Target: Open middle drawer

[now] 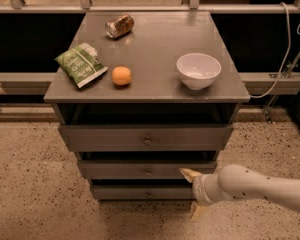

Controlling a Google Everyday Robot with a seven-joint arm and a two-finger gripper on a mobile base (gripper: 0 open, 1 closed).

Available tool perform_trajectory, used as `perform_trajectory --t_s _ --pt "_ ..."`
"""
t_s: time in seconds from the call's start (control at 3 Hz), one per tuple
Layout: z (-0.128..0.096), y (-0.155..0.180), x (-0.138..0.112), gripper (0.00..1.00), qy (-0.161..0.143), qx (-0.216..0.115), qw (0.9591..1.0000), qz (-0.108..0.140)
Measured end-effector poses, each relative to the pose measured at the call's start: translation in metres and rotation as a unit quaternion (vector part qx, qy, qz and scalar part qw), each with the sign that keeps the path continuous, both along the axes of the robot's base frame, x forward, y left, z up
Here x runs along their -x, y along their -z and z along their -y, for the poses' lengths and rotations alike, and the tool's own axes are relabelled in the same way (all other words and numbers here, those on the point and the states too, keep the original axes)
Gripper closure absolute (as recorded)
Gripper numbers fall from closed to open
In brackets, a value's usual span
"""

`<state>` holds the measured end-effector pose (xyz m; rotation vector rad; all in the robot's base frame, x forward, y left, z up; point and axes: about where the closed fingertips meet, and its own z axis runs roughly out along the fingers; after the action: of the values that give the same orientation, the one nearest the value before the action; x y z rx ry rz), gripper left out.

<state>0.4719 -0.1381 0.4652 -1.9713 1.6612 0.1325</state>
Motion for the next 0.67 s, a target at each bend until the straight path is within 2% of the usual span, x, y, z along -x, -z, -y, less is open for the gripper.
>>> perform_trajectory --t_s 0.67 --pt "0.002 0.027 -0.061 0.0 0.009 -0.005 0.9999 -0.001"
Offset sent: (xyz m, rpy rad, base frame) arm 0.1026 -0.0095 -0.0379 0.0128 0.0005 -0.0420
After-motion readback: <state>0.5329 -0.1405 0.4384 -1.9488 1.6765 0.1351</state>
